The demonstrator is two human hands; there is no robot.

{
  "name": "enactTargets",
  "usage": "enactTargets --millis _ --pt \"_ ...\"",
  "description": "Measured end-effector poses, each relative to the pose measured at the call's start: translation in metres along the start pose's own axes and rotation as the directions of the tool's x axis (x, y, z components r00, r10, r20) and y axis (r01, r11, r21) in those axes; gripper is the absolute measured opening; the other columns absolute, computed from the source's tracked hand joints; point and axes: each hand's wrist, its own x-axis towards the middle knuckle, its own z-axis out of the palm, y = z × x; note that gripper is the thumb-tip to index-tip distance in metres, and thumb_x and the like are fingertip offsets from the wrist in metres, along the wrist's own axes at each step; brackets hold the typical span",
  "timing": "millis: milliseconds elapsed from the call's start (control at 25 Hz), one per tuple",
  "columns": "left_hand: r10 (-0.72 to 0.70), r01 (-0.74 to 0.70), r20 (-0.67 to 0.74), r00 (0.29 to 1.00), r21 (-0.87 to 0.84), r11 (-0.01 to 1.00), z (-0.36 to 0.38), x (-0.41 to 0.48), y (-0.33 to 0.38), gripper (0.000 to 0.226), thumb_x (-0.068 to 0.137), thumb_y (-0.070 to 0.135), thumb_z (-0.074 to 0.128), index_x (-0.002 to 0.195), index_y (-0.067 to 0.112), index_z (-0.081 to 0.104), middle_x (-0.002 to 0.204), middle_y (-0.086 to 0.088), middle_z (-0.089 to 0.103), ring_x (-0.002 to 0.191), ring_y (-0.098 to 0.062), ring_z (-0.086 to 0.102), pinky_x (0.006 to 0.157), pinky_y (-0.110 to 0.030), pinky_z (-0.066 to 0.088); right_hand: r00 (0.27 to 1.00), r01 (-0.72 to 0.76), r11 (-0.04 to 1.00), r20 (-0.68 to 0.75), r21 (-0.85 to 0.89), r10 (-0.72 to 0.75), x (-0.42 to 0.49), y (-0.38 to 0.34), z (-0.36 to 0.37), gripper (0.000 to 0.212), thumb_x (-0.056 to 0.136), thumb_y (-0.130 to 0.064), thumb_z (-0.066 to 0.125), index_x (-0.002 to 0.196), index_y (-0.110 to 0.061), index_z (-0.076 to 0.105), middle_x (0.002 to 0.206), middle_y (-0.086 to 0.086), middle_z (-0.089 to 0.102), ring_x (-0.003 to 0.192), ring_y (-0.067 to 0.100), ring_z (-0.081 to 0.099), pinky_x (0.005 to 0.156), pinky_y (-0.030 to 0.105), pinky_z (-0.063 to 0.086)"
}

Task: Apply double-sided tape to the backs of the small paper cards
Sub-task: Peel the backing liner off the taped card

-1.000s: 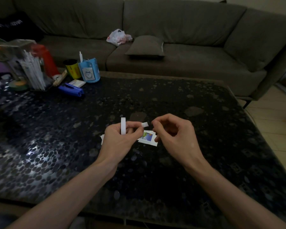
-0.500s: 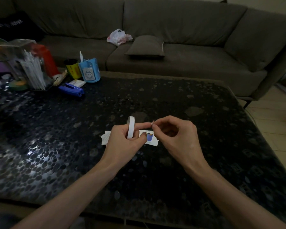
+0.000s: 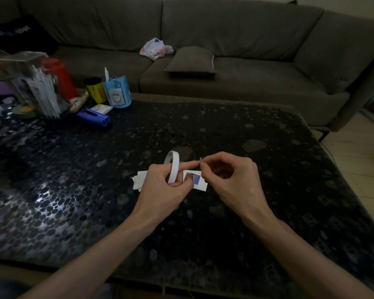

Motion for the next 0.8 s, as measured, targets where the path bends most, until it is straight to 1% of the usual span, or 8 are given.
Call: enactTargets --millis 240,400,480,640,800 --pt "0.025 -0.025 0.01 1.0 -0.029 0.999 0.0012 0.0008 -0.0006 0.024 0.094 0.008 0.073 0.113 0.021 0.08 0.048 0.014 0.039 0.045 -0.004 0.038 0.054 -0.013 0.04 1.0 0.005 1.0 -0.009 -0.011 -0.006 0.0 0.0016 -0.0009 0.011 0.093 -0.019 0.074 0.102 -0.025 0.074 0.092 -0.017 0.072 0.089 -0.006 0.069 0.081 0.011 0.056" --pt "0.032 -0.032 0.0 0.999 -0.016 0.999 0.0008 0.0008 -0.0011 0.026 0.094 0.004 0.072 0.115 0.018 0.078 0.048 0.015 0.044 0.044 -0.003 0.044 0.055 -0.011 0.042 1.0 0.009 1.0 0.004 0.013 -0.009 0.0007 0.0018 -0.0014 0.011 0.094 -0.021 0.074 0.104 -0.024 0.076 0.092 -0.017 0.073 0.088 -0.006 0.07 0.08 0.012 0.056" --pt "0.03 -0.03 0.001 1.0 -0.013 0.999 0.001 0.0005 -0.0013 0.028 0.094 0.004 0.071 0.116 0.021 0.078 0.049 0.014 0.044 0.045 -0.003 0.043 0.056 -0.012 0.043 1.0 0.015 1.0 0.008 0.023 -0.015 0.0012 0.0018 -0.0015 0.011 0.093 -0.023 0.074 0.104 -0.026 0.075 0.091 -0.018 0.073 0.088 -0.007 0.07 0.08 0.01 0.056" --pt "0.02 -0.02 0.003 1.0 -0.003 1.0 0.0023 -0.0008 -0.0021 0.032 0.094 0.008 0.071 0.116 0.029 0.078 0.051 0.005 0.042 0.048 -0.007 0.041 0.059 -0.025 0.048 1.0 0.012 0.999 -0.007 0.03 -0.012 0.0014 0.0023 -0.001 0.011 0.093 -0.022 0.073 0.102 -0.028 0.075 0.089 -0.02 0.073 0.088 -0.007 0.071 0.081 0.01 0.055" --pt "0.014 -0.014 0.013 1.0 0.002 1.0 0.0019 -0.0006 -0.0031 0.034 0.095 0.008 0.071 0.118 0.032 0.076 0.051 0.007 0.044 0.048 -0.005 0.043 0.06 -0.022 0.049 1.0 0.016 0.999 -0.01 0.034 -0.015 0.0011 0.0016 -0.0009 0.011 0.091 -0.022 0.072 0.101 -0.027 0.075 0.089 -0.02 0.072 0.089 -0.008 0.07 0.081 0.008 0.054"
